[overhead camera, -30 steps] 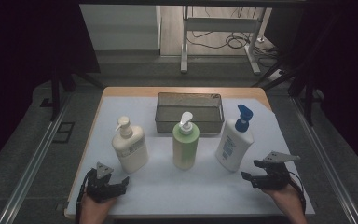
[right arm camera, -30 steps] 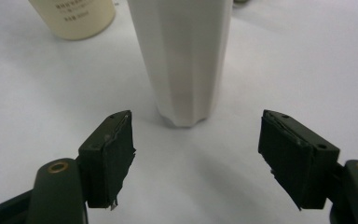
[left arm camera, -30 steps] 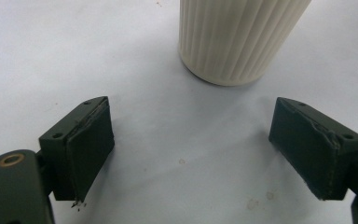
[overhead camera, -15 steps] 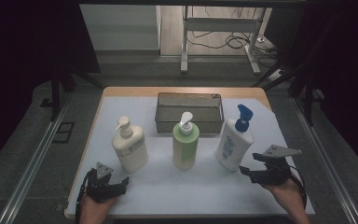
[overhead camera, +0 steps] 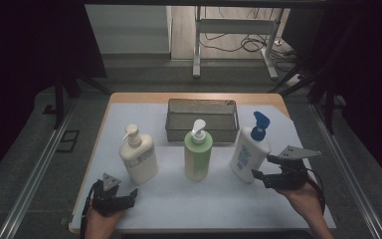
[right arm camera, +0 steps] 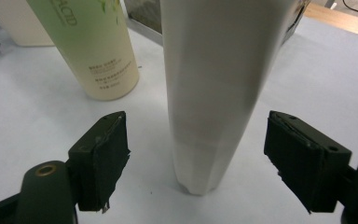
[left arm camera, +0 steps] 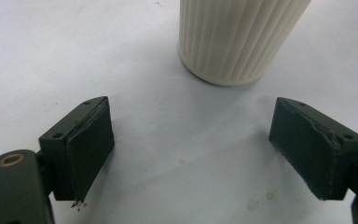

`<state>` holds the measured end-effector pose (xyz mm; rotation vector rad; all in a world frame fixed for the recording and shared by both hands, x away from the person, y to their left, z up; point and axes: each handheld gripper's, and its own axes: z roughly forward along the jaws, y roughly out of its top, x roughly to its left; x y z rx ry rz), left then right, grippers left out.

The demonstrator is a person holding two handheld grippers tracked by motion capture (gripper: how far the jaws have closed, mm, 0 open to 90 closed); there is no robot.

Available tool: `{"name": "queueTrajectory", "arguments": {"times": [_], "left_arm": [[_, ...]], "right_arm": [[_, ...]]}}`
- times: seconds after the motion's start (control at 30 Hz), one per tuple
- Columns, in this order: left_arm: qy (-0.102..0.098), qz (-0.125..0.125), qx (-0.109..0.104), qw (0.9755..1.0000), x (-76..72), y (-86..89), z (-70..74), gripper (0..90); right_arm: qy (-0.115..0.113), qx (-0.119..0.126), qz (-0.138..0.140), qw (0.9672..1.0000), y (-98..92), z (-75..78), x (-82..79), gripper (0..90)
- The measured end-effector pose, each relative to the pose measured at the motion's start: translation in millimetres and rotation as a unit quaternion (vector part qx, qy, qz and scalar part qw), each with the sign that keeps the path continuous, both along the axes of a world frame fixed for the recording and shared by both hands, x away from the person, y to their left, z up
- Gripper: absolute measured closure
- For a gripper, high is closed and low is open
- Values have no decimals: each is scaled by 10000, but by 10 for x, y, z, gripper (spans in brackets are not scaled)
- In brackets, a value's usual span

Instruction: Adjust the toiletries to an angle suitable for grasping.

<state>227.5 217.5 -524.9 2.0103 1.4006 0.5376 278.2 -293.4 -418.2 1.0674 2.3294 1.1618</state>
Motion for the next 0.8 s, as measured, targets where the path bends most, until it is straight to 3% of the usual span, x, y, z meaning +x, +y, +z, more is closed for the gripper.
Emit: {"name": "queueTrajectory", "arguments": {"times": [0.4, 0.8], "left_arm": [[-10, 10, -13, 10000, 0, -2, -2, 135], [-7, -17, 10, 10000, 2, 3, 0, 135]], "right_arm": [[-59, 1, -84, 9999, 109, 109, 119, 224], [-49, -51, -200, 9998, 242, 125, 273, 248]]}}
